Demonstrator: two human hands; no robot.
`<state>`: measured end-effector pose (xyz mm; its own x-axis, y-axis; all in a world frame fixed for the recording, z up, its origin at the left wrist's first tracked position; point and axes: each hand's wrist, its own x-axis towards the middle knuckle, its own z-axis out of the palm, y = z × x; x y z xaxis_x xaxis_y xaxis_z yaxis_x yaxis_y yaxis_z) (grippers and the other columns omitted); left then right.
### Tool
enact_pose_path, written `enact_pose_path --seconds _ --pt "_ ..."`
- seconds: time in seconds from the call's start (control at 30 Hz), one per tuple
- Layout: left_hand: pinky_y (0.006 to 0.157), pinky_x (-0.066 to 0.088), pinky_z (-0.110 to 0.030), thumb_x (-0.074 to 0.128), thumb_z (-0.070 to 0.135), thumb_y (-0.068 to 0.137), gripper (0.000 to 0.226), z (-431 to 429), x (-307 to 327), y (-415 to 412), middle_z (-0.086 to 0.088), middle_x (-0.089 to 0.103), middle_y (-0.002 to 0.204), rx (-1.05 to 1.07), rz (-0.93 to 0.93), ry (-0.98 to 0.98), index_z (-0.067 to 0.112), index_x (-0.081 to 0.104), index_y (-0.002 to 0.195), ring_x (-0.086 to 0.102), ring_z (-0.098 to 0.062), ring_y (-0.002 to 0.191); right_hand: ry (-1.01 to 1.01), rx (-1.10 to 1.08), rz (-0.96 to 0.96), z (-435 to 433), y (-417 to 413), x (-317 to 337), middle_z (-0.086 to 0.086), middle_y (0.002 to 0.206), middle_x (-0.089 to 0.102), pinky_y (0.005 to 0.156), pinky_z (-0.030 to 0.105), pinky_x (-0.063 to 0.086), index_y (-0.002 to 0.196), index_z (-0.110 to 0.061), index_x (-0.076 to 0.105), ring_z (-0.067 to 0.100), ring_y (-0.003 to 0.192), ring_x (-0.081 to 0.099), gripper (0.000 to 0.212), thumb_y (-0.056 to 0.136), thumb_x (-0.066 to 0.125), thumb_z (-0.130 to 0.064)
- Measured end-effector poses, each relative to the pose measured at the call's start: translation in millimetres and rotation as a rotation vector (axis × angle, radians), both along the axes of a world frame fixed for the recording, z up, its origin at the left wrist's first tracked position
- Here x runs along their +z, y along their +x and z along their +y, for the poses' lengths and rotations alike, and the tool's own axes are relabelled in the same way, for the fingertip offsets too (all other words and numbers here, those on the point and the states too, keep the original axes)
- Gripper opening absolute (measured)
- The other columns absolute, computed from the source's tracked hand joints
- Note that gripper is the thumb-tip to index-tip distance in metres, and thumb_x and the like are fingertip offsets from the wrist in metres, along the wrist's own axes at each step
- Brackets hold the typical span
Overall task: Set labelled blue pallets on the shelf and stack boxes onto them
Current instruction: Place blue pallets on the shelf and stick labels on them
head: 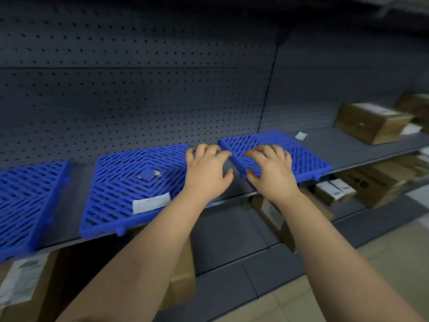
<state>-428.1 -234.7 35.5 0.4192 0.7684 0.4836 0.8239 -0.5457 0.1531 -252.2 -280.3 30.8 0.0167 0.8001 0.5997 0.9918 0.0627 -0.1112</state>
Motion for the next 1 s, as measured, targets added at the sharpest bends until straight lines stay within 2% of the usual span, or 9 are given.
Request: enact_pose_path --seconds 0.23,0.53,0.73,1.0 --pt "0.108 0.020 -0.044 0.050 0.046 0.089 0.048 1 13 154 0.005 0.047 0.135 -0.056 -0.013 -0.009 0.034 0.049 0.136 0.033 -0.022 0.128 -0.025 -0.102 0.023 -12 147 10 0.001 0.121 0.056 0.099 0.047 0.030 0.121 -0.027 0.062 0.029 0.118 0.044 0.041 0.080 0.067 -0.029" --pt "0.107 0.024 -0.047 0.048 0.048 0.092 0.053 29 9 319 0.000 0.047 0.137 0.078 0.060 -0.166 0.029 0.043 0.142 0.032 -0.026 0.130 -0.182 -0.047 0.038 25 319 10 -0.001 0.130 0.049 0.101 0.043 0.027 0.131 -0.029 0.053 0.026 0.126 0.034 0.043 0.088 0.058 -0.029" --pt "0.103 0.026 -0.047 0.050 0.051 0.092 0.056 75 2 380 -0.004 0.048 0.136 0.160 0.116 -0.250 0.026 0.043 0.142 0.033 -0.028 0.130 -0.238 -0.018 0.136 79 385 1 -0.002 0.130 0.051 0.099 0.041 0.027 0.129 -0.030 0.054 0.026 0.125 0.034 0.042 0.087 0.058 -0.027" --pt "0.101 0.029 -0.045 0.049 0.052 0.092 0.055 184 -21 434 -0.005 0.053 0.129 0.223 0.182 -0.329 0.024 0.045 0.139 0.036 -0.029 0.127 -0.353 -0.025 0.297 192 432 -20 -0.001 0.130 0.054 0.100 0.038 0.027 0.124 -0.028 0.057 0.026 0.124 0.035 0.038 0.087 0.058 -0.026"
